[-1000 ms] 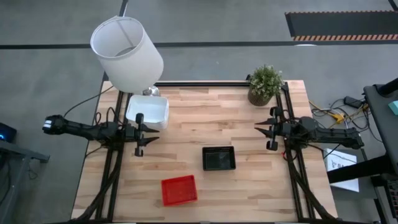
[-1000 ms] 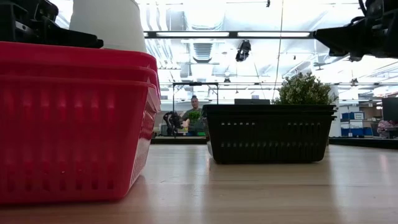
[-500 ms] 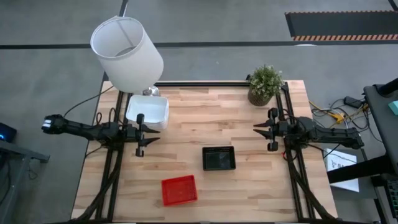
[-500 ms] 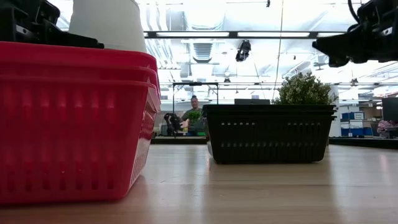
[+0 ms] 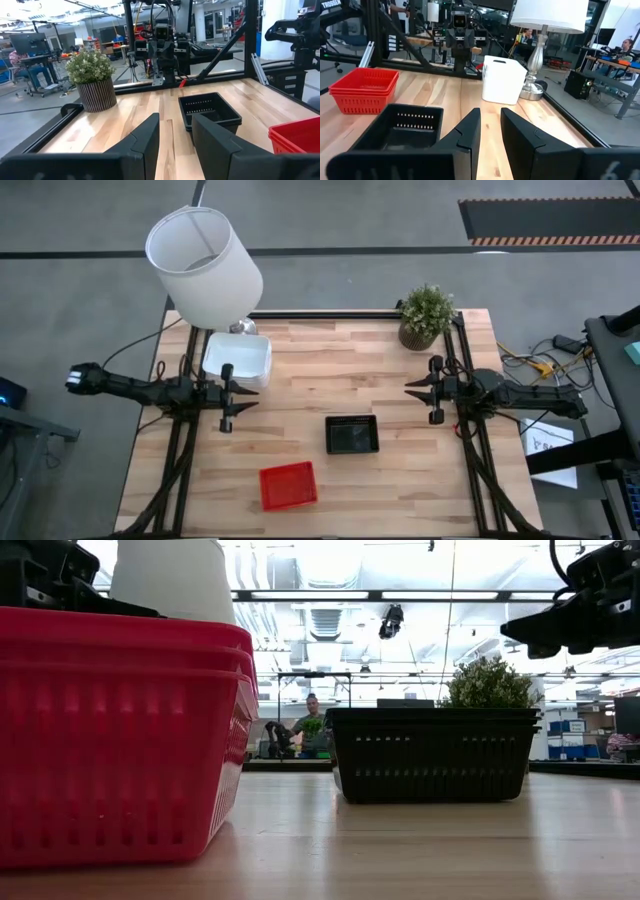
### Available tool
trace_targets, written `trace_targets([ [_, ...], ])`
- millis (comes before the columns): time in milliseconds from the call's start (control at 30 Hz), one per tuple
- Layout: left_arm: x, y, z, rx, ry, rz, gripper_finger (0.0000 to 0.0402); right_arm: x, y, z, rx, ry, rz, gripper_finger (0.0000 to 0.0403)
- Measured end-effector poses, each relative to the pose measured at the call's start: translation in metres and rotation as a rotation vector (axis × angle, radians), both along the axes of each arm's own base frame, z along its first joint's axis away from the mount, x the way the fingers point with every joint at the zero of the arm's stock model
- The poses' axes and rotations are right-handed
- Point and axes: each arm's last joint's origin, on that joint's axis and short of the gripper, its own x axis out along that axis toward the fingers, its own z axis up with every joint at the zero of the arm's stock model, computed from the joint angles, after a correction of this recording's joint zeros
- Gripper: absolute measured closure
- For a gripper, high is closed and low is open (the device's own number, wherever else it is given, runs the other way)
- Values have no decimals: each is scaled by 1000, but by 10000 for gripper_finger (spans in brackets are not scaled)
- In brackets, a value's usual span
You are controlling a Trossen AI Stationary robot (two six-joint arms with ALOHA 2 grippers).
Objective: Stack baskets by color
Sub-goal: Return to Home Position
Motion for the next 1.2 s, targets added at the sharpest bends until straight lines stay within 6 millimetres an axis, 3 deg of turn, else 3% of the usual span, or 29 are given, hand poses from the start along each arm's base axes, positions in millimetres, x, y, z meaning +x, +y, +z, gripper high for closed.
trace_targets([
  [1200, 1, 0, -1, 2, 14, 0, 302, 0, 0, 0, 0, -1, -1, 335],
])
